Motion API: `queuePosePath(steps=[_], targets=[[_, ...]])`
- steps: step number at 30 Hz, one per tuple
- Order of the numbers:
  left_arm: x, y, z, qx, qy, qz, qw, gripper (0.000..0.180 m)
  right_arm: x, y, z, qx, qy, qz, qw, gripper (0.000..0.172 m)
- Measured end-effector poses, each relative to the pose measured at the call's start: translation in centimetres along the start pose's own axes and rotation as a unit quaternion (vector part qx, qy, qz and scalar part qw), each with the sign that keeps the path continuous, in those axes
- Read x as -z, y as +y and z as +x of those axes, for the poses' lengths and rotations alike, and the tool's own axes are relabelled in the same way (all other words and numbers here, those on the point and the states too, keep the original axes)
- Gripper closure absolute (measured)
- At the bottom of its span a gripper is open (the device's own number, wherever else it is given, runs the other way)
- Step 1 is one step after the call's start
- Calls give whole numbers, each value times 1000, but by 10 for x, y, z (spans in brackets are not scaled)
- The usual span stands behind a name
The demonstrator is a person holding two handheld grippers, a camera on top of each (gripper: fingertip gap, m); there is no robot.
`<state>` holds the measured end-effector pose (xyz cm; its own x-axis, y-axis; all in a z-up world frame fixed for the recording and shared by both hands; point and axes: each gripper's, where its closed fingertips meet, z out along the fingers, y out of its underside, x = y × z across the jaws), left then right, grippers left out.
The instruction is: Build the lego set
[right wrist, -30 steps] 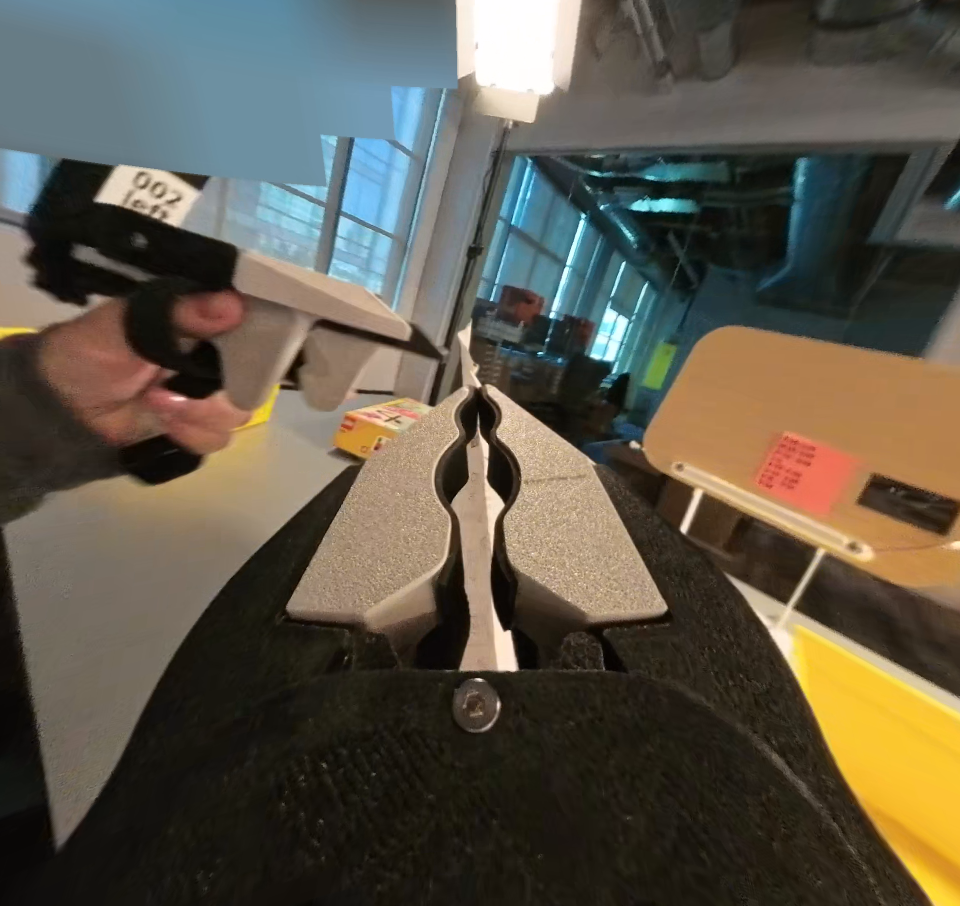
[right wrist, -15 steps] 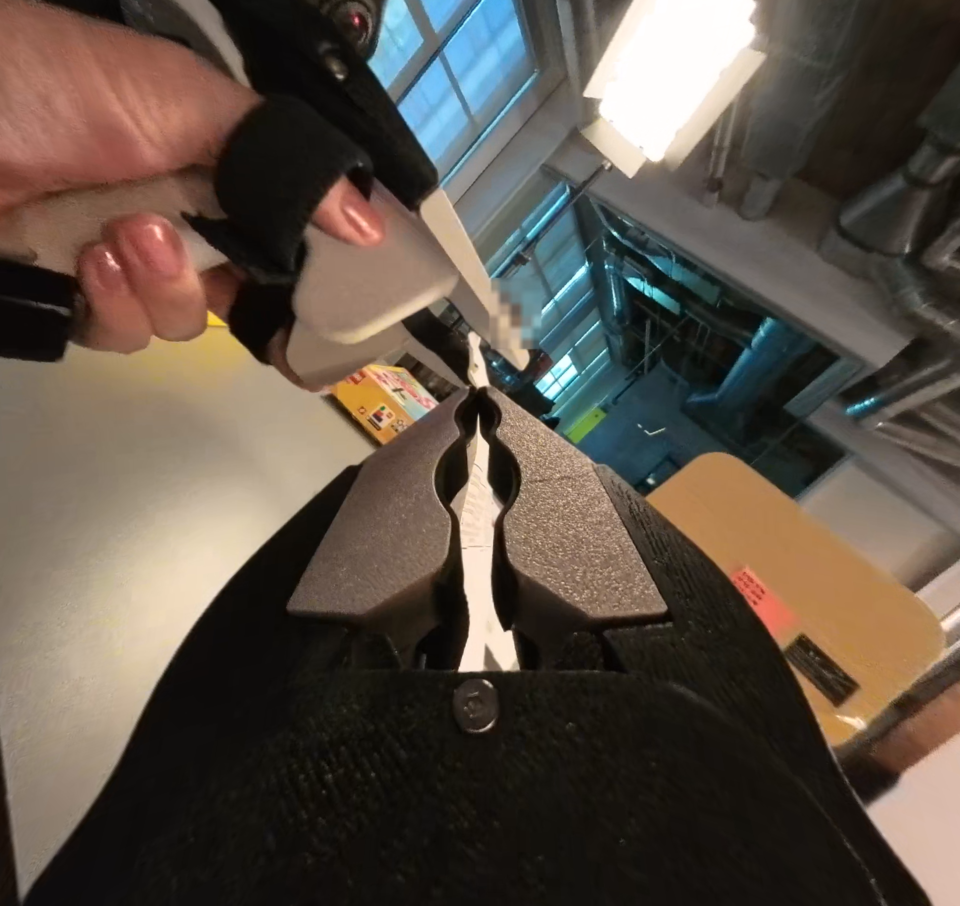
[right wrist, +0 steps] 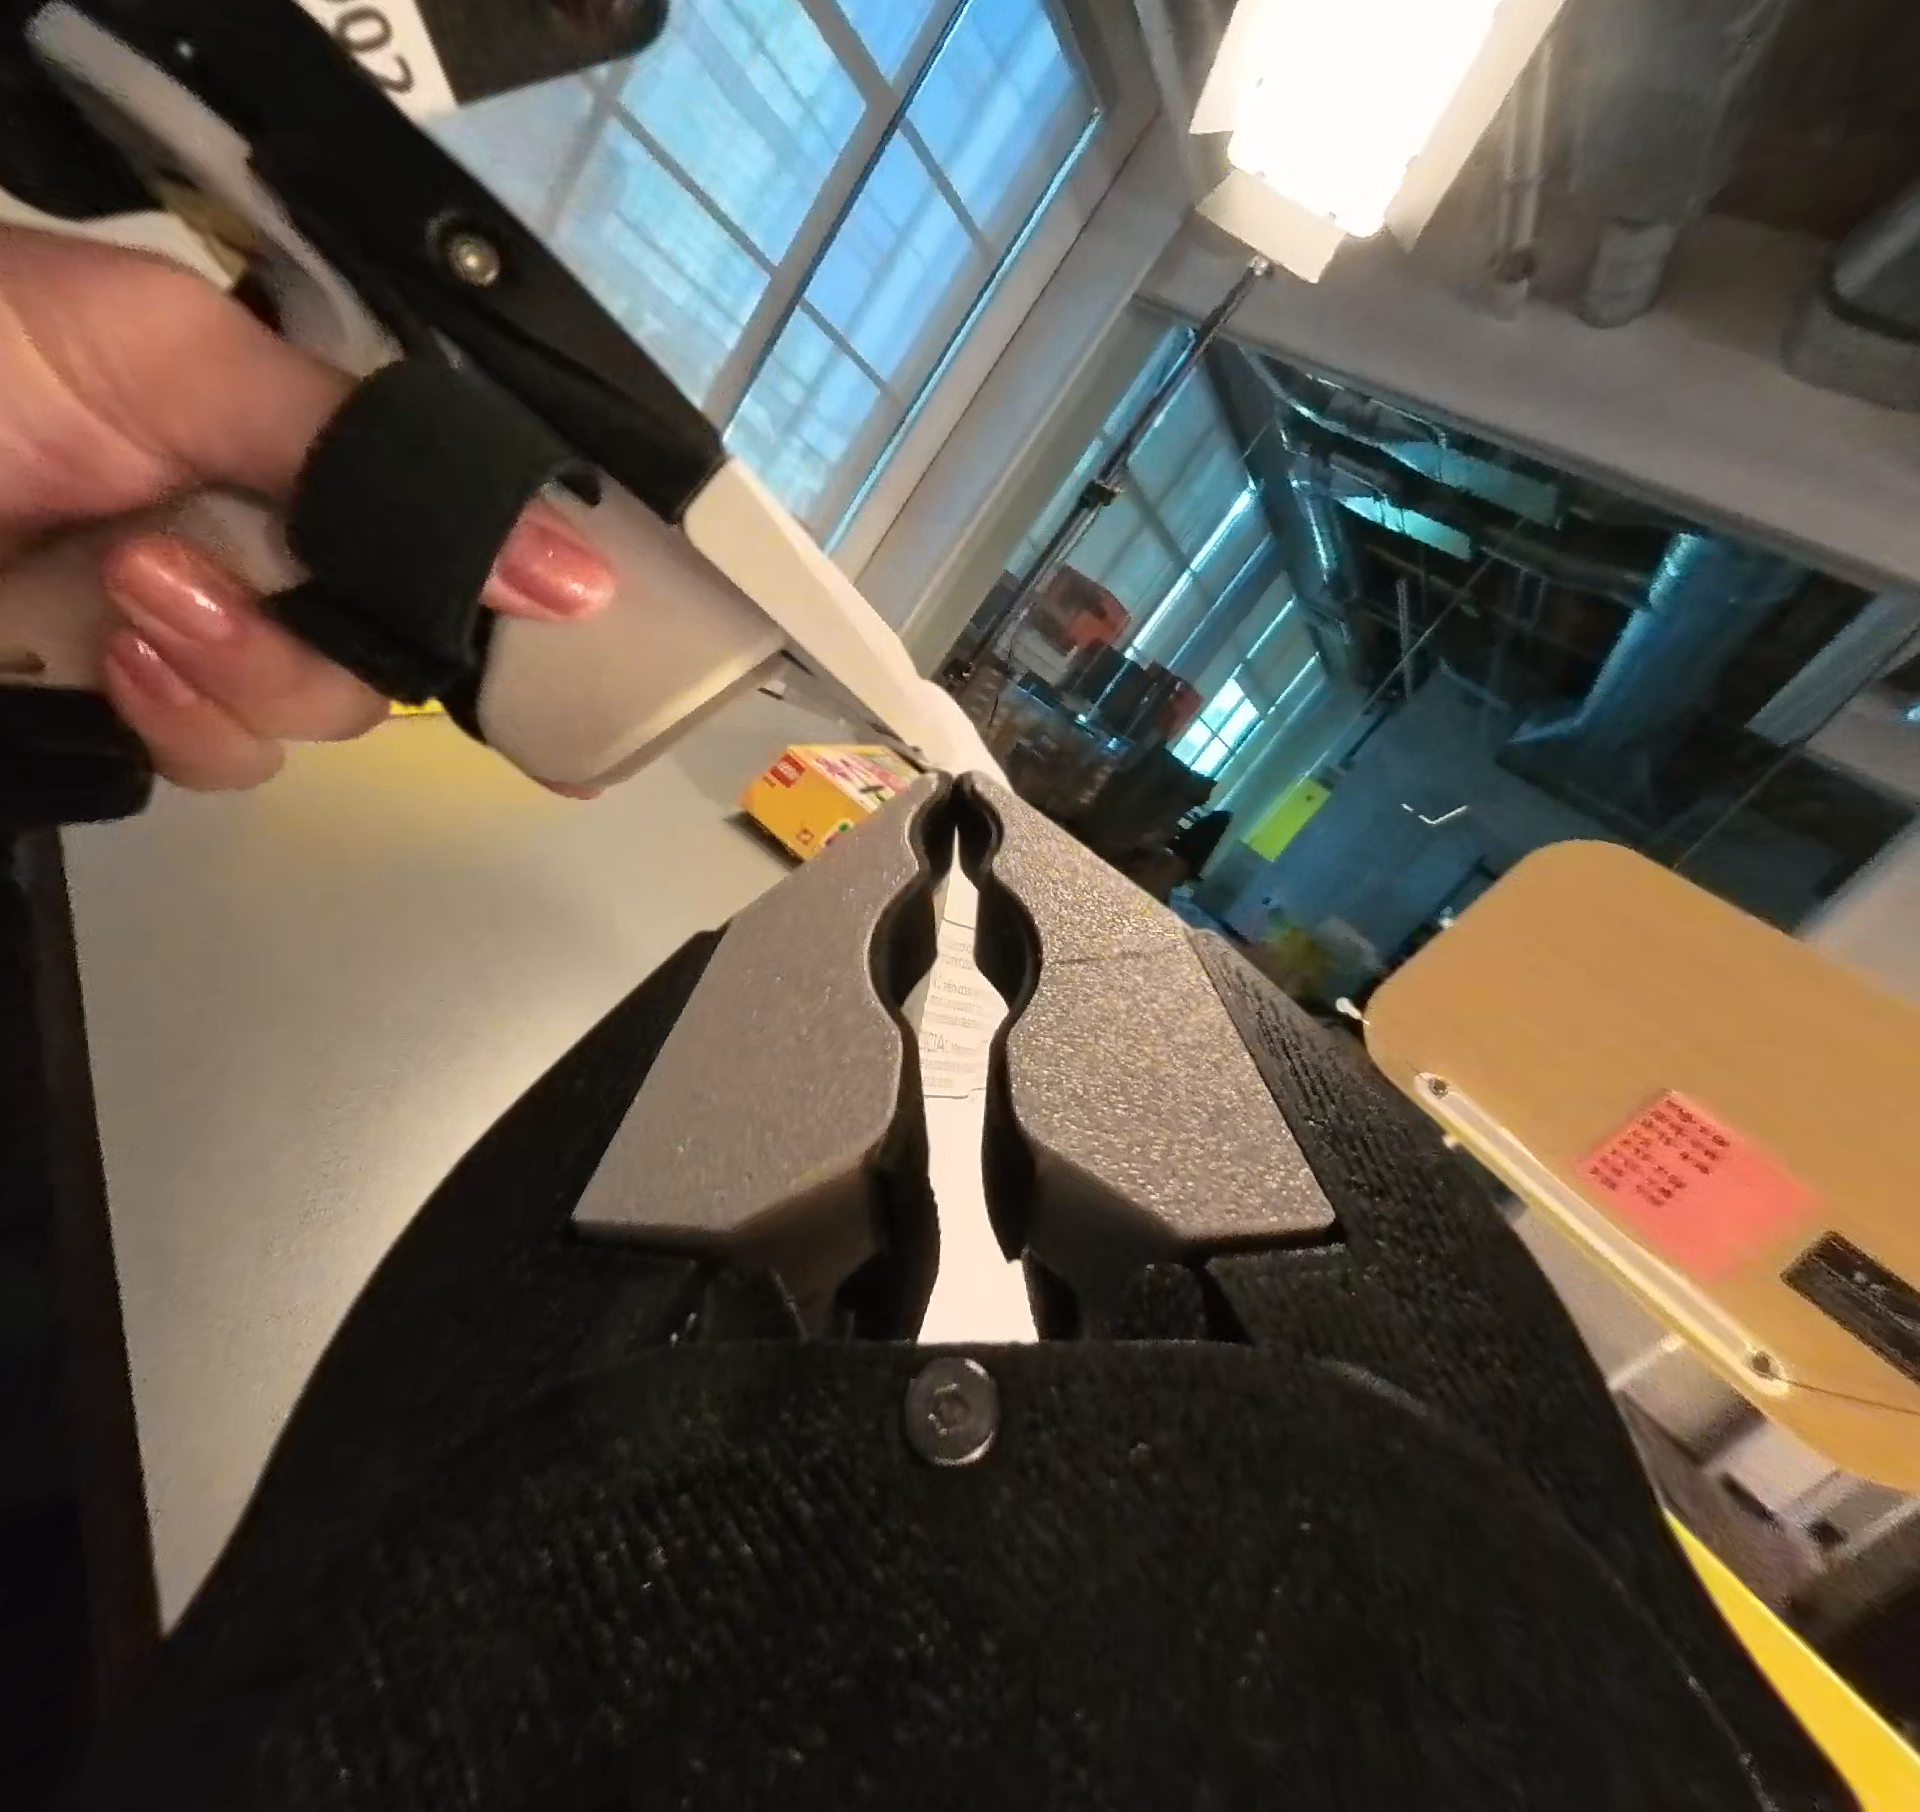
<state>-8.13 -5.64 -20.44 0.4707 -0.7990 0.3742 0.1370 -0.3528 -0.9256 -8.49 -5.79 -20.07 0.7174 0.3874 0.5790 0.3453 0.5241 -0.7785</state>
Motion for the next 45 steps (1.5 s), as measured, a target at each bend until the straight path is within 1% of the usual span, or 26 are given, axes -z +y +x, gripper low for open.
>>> queuePosePath(steps=[4,8,10,15,16,17,18,19,20,23,27,30,31,33,34,36,39,41,42,43,44,45], targets=[[-10,-4,5,-69,-11,21,997,180,4,1,11,-20,3,2,1000,172],[-23,-7,13,-136,-6,11,991,180,11,4,25,-39,4,-4,999,172],[-31,-9,17,-153,0,11,988,180,15,5,32,-56,2,-5,998,172],[-47,-8,28,-154,30,6,988,180,28,11,49,-135,-12,-2,991,172],[-48,-9,22,-155,14,6,988,180,35,13,63,-150,7,4,989,172],[-46,-11,5,-174,-24,6,985,180,44,13,79,-168,21,12,986,172],[-44,-11,3,-160,-7,11,987,180,52,12,90,-200,11,21,979,172],[-45,-10,10,-119,32,9,992,180,56,11,92,-225,-7,22,974,172],[-48,-10,11,-122,38,9,992,180,58,11,93,-222,-14,17,975,172],[-59,-15,13,-164,21,18,986,180,62,16,101,-181,10,-7,983,172],[-71,-14,15,-185,32,11,982,180,68,33,113,-196,28,-27,980,172],[-77,-15,11,-198,23,13,980,180,71,42,118,-176,52,-45,982,172],[-78,-17,6,-200,11,15,980,180,72,45,121,-170,66,-51,982,172],[-74,-23,-19,-214,-37,24,976,180,82,52,134,-166,93,-59,980,172],[-71,-25,-28,-198,-40,26,979,180,87,55,140,-182,96,-58,977,172],[-71,-23,-33,-168,-21,23,985,180,91,60,143,-199,89,-62,974,172],[-75,-25,-37,-195,-38,29,980,180,92,62,144,-164,105,-78,978,172],[-77,-26,-39,-199,-40,29,979,180,95,64,147,-167,110,-82,976,172],[-75,-29,-49,-202,-68,33,977,180,100,67,154,-167,128,-88,974,172],[-71,-31,-59,-209,-81,34,974,180,106,70,161,-171,136,-91,971,172],[-66,-32,-68,-193,-86,39,977,180,112,70,167,-186,140,-83,969,172],[-63,-32,-72,-166,-73,41,983,180,116,69,170,-208,136,-75,966,172]])
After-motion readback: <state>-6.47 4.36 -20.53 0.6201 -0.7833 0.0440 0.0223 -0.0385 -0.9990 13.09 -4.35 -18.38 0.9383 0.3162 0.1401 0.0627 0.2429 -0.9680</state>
